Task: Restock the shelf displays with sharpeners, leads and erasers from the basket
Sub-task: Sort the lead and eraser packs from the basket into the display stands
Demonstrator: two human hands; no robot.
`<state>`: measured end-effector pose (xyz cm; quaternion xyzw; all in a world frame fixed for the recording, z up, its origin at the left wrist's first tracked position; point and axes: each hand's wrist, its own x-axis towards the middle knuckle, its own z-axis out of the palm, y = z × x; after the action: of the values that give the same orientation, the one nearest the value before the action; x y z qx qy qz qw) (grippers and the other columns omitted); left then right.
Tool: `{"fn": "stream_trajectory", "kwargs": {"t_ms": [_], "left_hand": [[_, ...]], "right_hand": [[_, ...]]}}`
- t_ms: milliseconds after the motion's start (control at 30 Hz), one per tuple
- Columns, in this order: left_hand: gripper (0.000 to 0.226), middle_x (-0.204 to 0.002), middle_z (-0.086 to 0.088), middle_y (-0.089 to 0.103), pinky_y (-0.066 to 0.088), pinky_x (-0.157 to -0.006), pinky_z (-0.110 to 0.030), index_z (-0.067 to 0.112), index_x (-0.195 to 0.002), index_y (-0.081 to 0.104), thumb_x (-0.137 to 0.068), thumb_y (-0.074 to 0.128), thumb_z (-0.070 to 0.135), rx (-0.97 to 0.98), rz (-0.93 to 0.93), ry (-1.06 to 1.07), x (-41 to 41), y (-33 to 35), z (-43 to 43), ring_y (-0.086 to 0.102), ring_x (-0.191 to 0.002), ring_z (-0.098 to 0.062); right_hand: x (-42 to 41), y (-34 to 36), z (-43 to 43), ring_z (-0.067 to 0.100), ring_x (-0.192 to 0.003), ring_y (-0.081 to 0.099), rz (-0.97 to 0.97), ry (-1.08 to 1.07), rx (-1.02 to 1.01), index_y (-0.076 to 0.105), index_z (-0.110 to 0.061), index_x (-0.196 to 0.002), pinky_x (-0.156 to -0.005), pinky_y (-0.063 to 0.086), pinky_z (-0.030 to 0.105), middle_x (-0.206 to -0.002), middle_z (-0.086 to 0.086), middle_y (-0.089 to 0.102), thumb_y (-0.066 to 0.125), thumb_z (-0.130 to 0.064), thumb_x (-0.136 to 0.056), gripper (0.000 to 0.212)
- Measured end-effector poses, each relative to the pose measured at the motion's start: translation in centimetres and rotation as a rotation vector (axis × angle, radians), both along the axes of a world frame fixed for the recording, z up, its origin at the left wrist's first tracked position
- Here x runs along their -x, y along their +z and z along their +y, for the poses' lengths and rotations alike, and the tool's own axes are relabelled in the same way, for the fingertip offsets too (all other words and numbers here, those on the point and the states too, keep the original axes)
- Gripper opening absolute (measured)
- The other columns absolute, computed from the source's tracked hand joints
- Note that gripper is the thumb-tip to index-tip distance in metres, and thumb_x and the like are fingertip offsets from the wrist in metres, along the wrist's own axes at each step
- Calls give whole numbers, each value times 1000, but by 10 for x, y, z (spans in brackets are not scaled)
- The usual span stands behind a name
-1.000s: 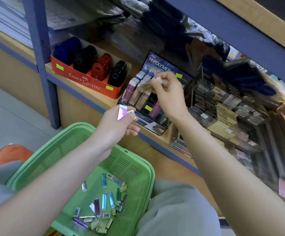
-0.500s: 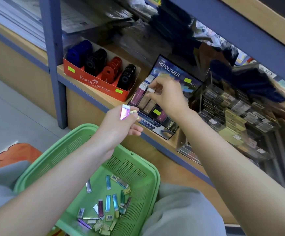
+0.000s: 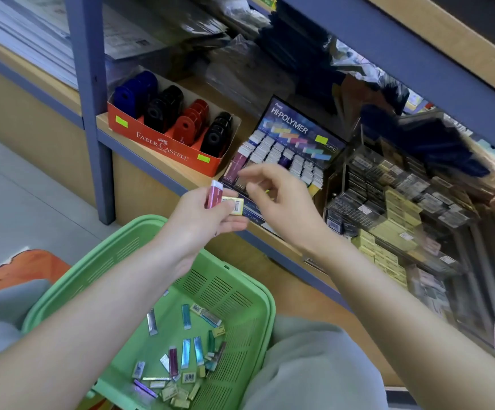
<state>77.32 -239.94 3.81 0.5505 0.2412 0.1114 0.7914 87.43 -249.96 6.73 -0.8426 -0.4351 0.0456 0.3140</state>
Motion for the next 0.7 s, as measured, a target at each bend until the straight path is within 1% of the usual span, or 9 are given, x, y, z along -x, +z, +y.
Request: {"fn": "stream_trajectory", "kwargs": {"t_ms": [67, 133, 233, 300, 367, 467, 533, 600, 700], "left_hand": [[15, -74, -5, 69, 50, -56, -12, 11, -106, 60, -96, 50, 6, 14, 19, 14, 0, -2, 2, 68, -60, -7], [17, -57, 3, 60, 44, -48, -13, 14, -110, 60, -94, 55, 10, -57, 61, -5, 0, -6, 2, 54, -46, -4], [20, -58, 4, 48, 38, -45, -11, 17, -112, 59, -92, 59, 14, -131, 83, -36, -1, -10, -2, 43, -44, -2], [13, -60, 4, 47, 38, -45, -11, 16, -106, 60, -94, 56, 18, -154, 92, -68, -3, -11, -7, 41, -46, -2], [16, -66, 3, 49, 37, -45, -12, 14, -105, 59, -96, 51, 25, -139, 112, -119, -5, -10, -12, 39, -51, -4], [21, -77, -3, 56, 34, -44, -13, 8, -103, 58, -97, 48, 26, -69, 114, -185, -8, -8, -19, 38, -51, -4], [19, -72, -1, 57, 34, -45, -14, 9, -103, 59, -98, 48, 23, -90, 103, -209, -9, -7, -23, 38, -50, -4], [16, -64, 4, 51, 35, -46, -13, 14, -104, 60, -97, 49, 23, -133, 84, -226, -10, -7, -29, 38, -51, -5], [14, -63, 6, 52, 35, -46, -13, 19, -108, 59, -97, 49, 19, -175, 41, -262, -14, -7, -40, 40, -50, -3]], "right_hand": [[12, 1, -9, 0, -83, 56, 119, 40, 44, 65, -19, -109, -74, 45, 12, -106, -7, 62, 56, -9, -92, 22], [20, 1, -17, 3, -83, 59, 195, 13, 59, 65, -21, -107, -74, 48, 16, -106, -7, 63, 60, -16, -91, 17], [25, -2, -25, 7, -81, 64, 289, -85, 36, 67, -18, -106, -79, 52, 25, -92, -8, 67, 66, -29, -88, 21], [25, -5, -30, 8, -80, 65, 279, -124, 12, 67, -20, -101, -81, 54, 29, -86, -13, 65, 70, -29, -85, 19], [25, -7, -37, 4, -79, 63, 242, -154, -32, 63, -23, -94, -78, 53, 25, -85, -14, 63, 73, -23, -82, 15], [28, -8, -49, -3, -75, 60, 198, -166, -73, 57, -25, -83, -70, 50, 14, -84, -14, 61, 76, -17, -79, 22], [29, -8, -56, -6, -75, 59, 206, -150, -77, 57, -25, -83, -69, 49, 12, -84, -15, 61, 77, -16, -78, 22], [29, -9, -64, -4, -78, 61, 205, -153, -71, 61, -22, -90, -71, 50, 12, -86, -15, 64, 74, -19, -81, 16], [25, -9, -78, -1, -80, 61, 204, -188, -74, 62, -24, -93, -72, 49, 12, -86, -14, 65, 72, -21, -83, 15]]}}
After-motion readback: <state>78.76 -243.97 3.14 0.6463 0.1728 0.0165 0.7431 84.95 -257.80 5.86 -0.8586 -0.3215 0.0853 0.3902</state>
